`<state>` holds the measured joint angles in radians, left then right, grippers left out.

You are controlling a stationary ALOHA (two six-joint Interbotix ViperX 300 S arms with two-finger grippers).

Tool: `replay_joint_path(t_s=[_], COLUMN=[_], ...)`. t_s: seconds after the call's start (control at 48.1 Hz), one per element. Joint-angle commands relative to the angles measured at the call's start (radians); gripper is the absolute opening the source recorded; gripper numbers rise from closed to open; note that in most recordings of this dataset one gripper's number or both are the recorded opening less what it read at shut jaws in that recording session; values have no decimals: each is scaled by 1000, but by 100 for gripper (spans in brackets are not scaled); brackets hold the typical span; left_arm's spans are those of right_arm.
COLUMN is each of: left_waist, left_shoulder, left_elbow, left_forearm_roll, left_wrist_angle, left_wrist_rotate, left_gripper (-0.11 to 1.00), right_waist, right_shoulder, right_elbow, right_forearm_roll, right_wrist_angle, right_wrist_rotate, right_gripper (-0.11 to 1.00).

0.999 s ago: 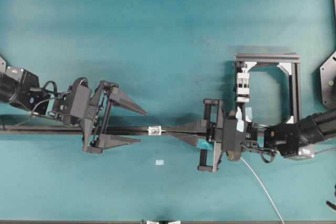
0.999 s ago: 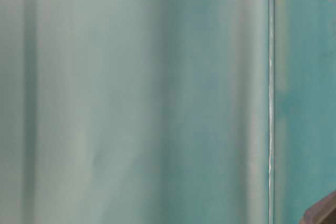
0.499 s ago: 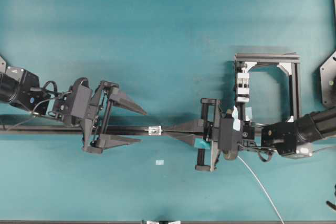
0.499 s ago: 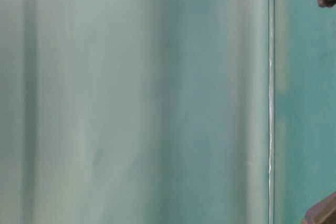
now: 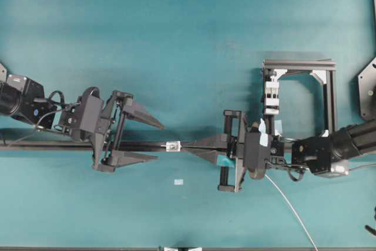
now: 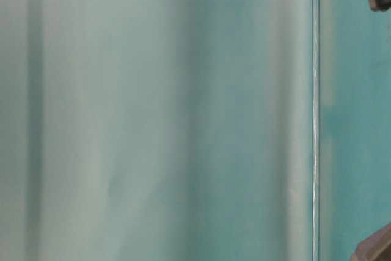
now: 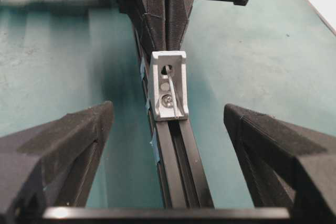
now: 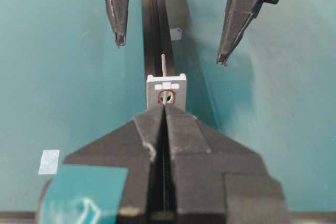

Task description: Insert the wire through the hole in the metal fitting marked with a red label. (retake)

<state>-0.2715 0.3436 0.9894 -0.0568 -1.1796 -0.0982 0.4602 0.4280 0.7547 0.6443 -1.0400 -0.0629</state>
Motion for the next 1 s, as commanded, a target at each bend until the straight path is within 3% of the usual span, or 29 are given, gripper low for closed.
replay_joint_path(t_s=[0.0, 0.312, 0.645, 0.707, 0.874, 0.978], left_waist=[-3, -3, -3, -3, -3, -3], left_shoulder=[-17, -18, -48, -51, -49, -49], left_elbow=[-12, -34, -44, -46, -46, -46], left_forearm_roll=[3, 2, 2, 2, 3, 3], left_wrist_angle=[-3, 46, 107, 112, 114, 117], left_wrist_rotate=[-2, -9, -104, -104, -103, -103], left_gripper=[57, 57, 55, 51, 28, 23], right_waist=[-9, -11, -11, -12, -12, -11], right_shoulder=[-8, -8, -8, -9, -8, -9], right_elbow=[-6, -11, -14, -14, -14, -14], right_forearm_roll=[-2, -2, 0, -2, -2, -2], right_wrist_angle=[2, 9, 18, 20, 23, 28], right_wrist_rotate=[2, -11, -12, -12, -12, -12], right_gripper=[2, 2, 2, 2, 2, 2])
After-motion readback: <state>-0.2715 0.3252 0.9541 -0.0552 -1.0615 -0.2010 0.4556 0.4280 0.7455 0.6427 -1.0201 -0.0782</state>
